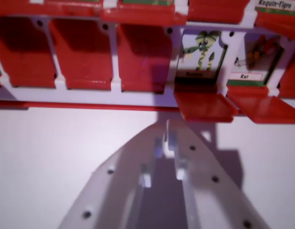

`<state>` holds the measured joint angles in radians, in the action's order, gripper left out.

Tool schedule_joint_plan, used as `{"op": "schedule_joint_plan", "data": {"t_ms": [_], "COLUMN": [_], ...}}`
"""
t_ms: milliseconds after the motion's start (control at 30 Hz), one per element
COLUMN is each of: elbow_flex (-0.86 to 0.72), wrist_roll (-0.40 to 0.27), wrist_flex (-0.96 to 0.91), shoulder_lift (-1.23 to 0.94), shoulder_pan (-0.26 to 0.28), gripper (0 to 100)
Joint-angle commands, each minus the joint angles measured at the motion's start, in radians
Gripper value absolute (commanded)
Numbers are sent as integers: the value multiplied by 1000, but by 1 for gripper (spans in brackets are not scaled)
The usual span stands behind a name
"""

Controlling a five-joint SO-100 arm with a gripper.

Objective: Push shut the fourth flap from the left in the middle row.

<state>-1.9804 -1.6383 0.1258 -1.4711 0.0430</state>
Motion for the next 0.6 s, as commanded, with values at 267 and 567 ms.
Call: {"op": "schedule_joint_plan", "data": {"t_ms": [267,567], "elbow_flex": [250,367], "wrist_roll": [8,9], "wrist_flex": [-28,-31], "shoulder_lift": [100,209], "shoulder_pan": [8,11], "gripper": [0,0]}}
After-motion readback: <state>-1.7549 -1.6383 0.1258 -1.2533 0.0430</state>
